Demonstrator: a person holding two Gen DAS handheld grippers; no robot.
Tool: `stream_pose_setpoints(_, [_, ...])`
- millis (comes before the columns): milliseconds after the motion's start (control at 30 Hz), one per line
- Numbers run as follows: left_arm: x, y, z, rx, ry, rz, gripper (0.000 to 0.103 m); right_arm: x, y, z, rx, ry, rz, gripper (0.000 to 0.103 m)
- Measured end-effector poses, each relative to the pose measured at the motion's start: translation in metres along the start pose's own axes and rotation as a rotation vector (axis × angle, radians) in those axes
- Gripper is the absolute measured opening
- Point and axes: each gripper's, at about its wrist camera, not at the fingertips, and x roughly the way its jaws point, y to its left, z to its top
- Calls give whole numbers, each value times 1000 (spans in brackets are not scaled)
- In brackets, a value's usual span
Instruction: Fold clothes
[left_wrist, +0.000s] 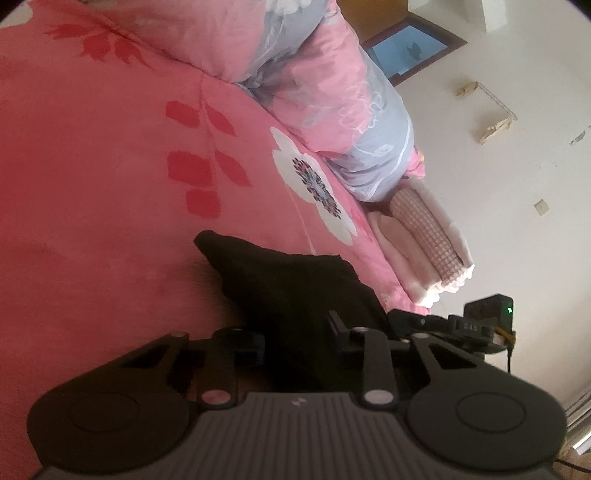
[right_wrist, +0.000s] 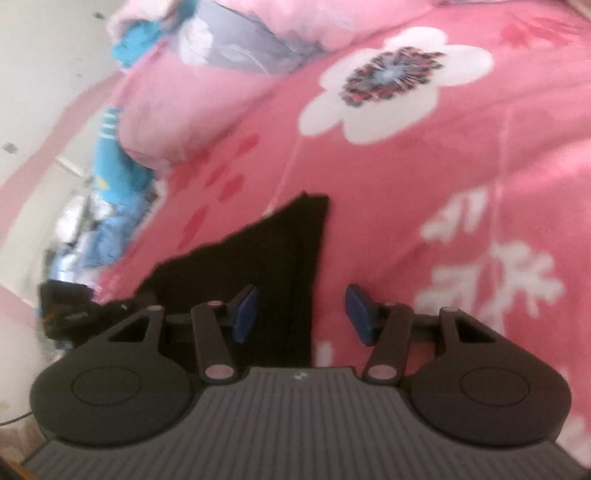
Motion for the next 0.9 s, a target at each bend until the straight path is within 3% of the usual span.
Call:
stream_pose_setpoints(333, [3, 13, 0, -48, -22, -33, 15, 48, -9, 30, -75, 115, 209, 56])
stream_pose_setpoints(467, [5, 12, -1, -32, -41, -22, 14, 66, 10, 30, -164, 169, 251, 53])
stream_pose_setpoints(533, [5, 8, -3, -7, -47, 0, 13, 72, 17, 28, -191, 173, 254, 45])
stream_pose_setpoints(567, [5, 6, -3, 3, -46, 12, 9, 74, 19, 28, -194, 170, 247, 30])
stream_pose_setpoints(600, [5, 3, -2, 12, -46, 25, 9, 76, 21, 27, -197, 167, 240, 23])
stream_pose_setpoints(667, [4, -7, -2, 34, -51, 62, 8, 73, 30, 24, -229, 146, 214, 16])
stream_pose_setpoints(733, [1, -21, -1, 57, -67, 82, 7, 64, 41, 20, -279, 112, 181, 13])
stream_pose_setpoints(900, [-23, -85, 7, 182, -146, 47, 7, 12, 75, 16, -379, -26, 129, 12])
